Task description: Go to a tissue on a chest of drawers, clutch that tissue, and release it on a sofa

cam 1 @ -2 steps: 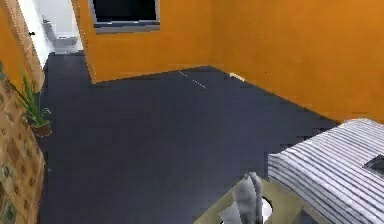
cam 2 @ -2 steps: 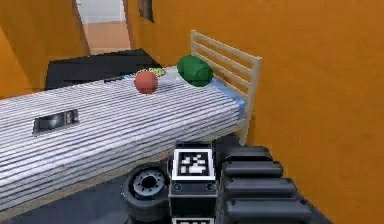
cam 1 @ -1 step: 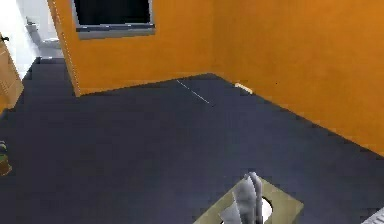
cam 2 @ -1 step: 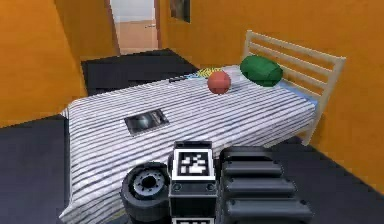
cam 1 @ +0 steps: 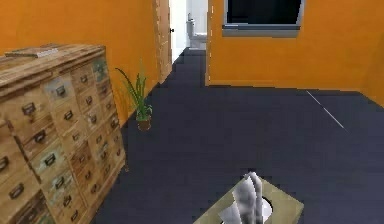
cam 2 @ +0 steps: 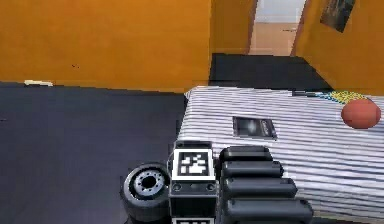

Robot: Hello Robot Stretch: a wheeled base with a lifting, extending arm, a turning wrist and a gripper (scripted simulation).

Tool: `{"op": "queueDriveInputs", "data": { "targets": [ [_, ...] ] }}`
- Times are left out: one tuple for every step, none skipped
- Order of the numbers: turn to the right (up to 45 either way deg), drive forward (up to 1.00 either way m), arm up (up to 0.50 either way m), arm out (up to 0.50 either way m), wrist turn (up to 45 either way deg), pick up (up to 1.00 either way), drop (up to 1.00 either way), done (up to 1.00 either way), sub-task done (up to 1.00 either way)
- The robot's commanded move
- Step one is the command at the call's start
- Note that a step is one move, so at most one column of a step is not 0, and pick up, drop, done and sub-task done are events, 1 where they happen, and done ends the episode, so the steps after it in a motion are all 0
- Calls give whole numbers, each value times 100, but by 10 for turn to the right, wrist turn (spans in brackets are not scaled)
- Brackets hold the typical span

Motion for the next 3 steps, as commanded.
{"op": "queueDriveInputs", "data": {
  "targets": [
    [0, 100, 0, 0, 0, 0, 0, 0, 0],
    [0, 100, 0, 0, 0, 0, 0, 0, 0],
    [0, 100, 0, 0, 0, 0, 0, 0, 0]
  ]
}}
